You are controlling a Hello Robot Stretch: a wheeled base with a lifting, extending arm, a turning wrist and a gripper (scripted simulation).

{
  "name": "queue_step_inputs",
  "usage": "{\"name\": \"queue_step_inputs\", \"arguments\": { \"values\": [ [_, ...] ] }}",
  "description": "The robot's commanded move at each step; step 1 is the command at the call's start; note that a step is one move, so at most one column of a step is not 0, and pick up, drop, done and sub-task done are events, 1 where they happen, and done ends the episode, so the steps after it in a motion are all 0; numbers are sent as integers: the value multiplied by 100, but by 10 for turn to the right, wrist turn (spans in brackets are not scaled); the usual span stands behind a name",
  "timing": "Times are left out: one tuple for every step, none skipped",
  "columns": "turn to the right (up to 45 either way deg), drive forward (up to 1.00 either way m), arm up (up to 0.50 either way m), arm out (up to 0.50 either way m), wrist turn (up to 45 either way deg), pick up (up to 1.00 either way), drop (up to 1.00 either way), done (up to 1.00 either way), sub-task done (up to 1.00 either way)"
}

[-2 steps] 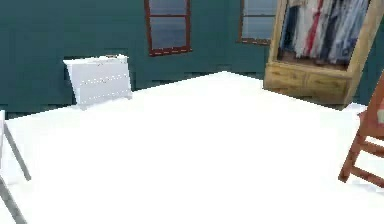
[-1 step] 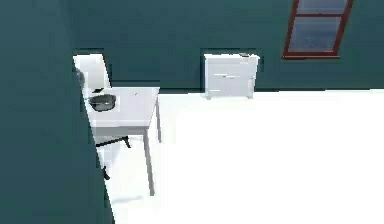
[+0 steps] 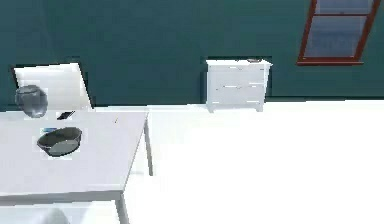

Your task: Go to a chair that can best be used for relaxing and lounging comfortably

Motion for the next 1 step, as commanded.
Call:
{"name": "queue_step_inputs", "arguments": {
  "values": [
    [-450, 0, 0, 0, 0, 0, 0, 0, 0]
  ]
}}
